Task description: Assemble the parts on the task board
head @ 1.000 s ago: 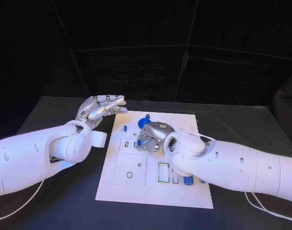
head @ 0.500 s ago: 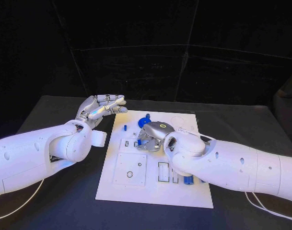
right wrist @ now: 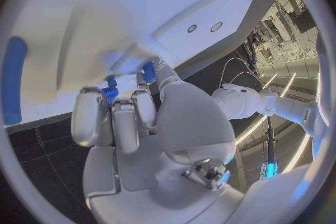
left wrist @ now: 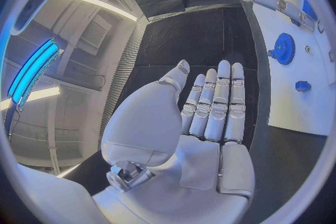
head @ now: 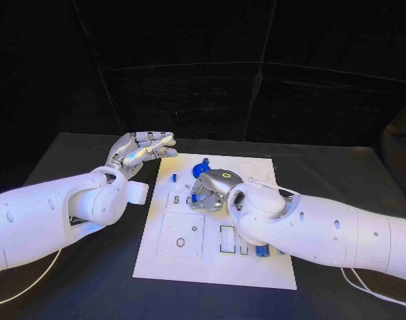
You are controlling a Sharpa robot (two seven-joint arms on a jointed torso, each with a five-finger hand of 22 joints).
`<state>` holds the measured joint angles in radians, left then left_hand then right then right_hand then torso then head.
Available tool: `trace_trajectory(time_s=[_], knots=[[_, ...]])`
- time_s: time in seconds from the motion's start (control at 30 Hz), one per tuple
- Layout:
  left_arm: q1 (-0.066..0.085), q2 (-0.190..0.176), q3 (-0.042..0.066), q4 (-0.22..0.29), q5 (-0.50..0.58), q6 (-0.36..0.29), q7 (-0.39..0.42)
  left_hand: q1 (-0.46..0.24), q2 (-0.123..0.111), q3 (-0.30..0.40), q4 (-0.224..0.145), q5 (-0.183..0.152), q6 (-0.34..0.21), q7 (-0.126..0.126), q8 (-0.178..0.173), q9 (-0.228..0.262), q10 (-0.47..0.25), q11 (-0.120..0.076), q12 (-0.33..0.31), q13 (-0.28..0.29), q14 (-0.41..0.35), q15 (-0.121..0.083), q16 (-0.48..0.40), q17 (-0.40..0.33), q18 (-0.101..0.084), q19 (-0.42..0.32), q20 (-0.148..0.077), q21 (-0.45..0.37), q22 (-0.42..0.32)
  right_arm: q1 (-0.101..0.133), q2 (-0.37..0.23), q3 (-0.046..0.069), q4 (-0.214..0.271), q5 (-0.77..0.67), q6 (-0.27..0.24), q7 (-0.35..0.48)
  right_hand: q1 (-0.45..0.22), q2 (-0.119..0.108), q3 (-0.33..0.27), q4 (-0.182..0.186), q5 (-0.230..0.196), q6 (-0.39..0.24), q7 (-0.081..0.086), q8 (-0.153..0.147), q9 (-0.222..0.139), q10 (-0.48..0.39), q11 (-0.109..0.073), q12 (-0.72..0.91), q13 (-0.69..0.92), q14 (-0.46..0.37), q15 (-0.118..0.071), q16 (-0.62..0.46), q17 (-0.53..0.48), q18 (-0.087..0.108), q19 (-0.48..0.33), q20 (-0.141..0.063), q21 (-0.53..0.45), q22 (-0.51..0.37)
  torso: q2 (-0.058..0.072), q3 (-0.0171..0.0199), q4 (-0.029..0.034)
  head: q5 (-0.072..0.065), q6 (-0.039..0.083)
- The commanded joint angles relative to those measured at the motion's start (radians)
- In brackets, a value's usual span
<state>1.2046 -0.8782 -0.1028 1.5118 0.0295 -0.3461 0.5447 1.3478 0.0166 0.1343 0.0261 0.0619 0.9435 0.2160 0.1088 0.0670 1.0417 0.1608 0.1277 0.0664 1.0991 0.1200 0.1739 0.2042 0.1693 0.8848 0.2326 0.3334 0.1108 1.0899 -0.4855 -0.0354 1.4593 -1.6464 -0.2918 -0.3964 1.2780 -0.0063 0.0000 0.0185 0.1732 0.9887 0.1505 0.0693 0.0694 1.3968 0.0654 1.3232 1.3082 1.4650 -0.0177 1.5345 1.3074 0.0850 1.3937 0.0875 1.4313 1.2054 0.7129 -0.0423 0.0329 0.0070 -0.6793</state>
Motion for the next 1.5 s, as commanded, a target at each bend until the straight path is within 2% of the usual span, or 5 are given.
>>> trace_trajectory(time_s=[0.03, 0.67, 1.03, 1.3, 1.5], knots=[[0.002, 0.001, 0.001, 0.001, -0.007, 0.012, 0.001, -0.009, 0.001, -0.001, -0.007, -0.005, 0.0, 0.004, -0.006, -0.002, 0.001, 0.005, -0.005, -0.001, 0.005, 0.0, -0.005, 0.001, 0.015, 0.005, 0.0, -0.004, -0.001, -0.004, 0.0, -0.005, -0.004, -0.002, 0.005, -0.036, -0.021, -0.019, -0.013, 0.023, 0.004, -0.026, 0.005, -0.006, -0.002, -0.02, 0.003, -0.022, 0.006, 0.086, 0.011, -0.005, 0.178, -0.013, -0.001, 0.011, -0.008, -0.006, 0.0, 0.0001, -0.0004, 0.0, -0.001], [0.002, -0.003, 0.001, -0.007, -0.052, 0.036, -0.033, -0.021, 0.004, 0.007, -0.01, -0.006, 0.015, -0.011, -0.008, 0.0, 0.039, -0.011, -0.007, 0.002, 0.059, -0.018, 0.008, 0.016, 0.016, 0.046, -0.015, 0.017, 0.004, -0.014, -0.101, -0.003, 0.133, -0.045, -0.267, 0.059, 0.042, -0.144, -0.075, 0.269, 0.057, -0.102, 0.024, 0.008, 0.002, -0.052, 0.023, -0.052, -0.04, 0.084, 0.027, -0.011, 0.172, -0.01, -0.007, 0.028, -0.017, -0.02, -0.002, 0.0008, -0.0028, 0.004, 0.004], [0.004, -0.008, 0.001, -0.012, -0.291, 0.076, -0.277, -0.07, -0.013, 0.003, 0.01, -0.001, 0.088, -0.062, 0.012, 0.01, 0.251, -0.088, 0.062, 0.049, 0.37, -0.115, 0.226, 0.176, 0.015, 0.279, -0.112, 0.18, 0.078, 0.057, -0.278, 0.009, 0.248, 0.292, -0.201, 0.333, 0.087, -0.079, -0.091, 0.256, 0.089, -0.103, 0.025, 0.013, 0.003, -0.085, 0.022, -0.084, -0.075, 0.07, 0.027, -0.042, 0.12, 0.007, -0.054, 0.028, -0.06, -0.112, -0.012, 0.0061, -0.0071, 0.008, 0.009], [0.053, 0.016, 0.001, -0.025, -0.617, 0.316, -0.79, -0.259, 0.042, -0.129, 0.195, -0.003, 0.092, -0.097, 0.144, 0.075, 0.236, -0.137, 0.423, 0.342, 0.414, -0.159, 1.099, 1.008, 0.006, 0.354, -0.167, 0.429, 0.24, 0.141, -0.429, 0.013, 0.267, 0.728, -0.097, 0.386, 0.099, -0.052, -0.103, 0.25, 0.092, -0.106, 0.024, 0.014, 0.003, -0.106, 0.021, -0.109, -0.103, 0.06, 0.025, -0.066, 0.084, 0.019, -0.085, 0.025, -0.096, -0.181, -0.036, 0.0147, -0.011, 0.019, -0.006], [0.09, 0.065, 0.001, -0.062, -0.783, 0.417, -0.992, -0.228, 0.046, -0.219, 0.243, -0.01, 0.026, -0.115, 0.283, 0.158, 0.109, -0.146, 0.681, 0.554, 0.441, -0.168, 1.307, 1.25, -0.058, 0.495, -0.179, 0.833, 0.773, 0.164, -0.47, 0.013, 0.235, 0.799, -0.07, 0.398, 0.102, -0.048, -0.111, 0.247, 0.101, -0.104, 0.023, 0.017, 0.003, -0.106, 0.019, -0.111, -0.106, 0.059, 0.023, -0.071, 0.078, 0.02, -0.087, 0.024, -0.101, -0.188, -0.048, 0.0238, -0.0155, 0.033, -0.012]])
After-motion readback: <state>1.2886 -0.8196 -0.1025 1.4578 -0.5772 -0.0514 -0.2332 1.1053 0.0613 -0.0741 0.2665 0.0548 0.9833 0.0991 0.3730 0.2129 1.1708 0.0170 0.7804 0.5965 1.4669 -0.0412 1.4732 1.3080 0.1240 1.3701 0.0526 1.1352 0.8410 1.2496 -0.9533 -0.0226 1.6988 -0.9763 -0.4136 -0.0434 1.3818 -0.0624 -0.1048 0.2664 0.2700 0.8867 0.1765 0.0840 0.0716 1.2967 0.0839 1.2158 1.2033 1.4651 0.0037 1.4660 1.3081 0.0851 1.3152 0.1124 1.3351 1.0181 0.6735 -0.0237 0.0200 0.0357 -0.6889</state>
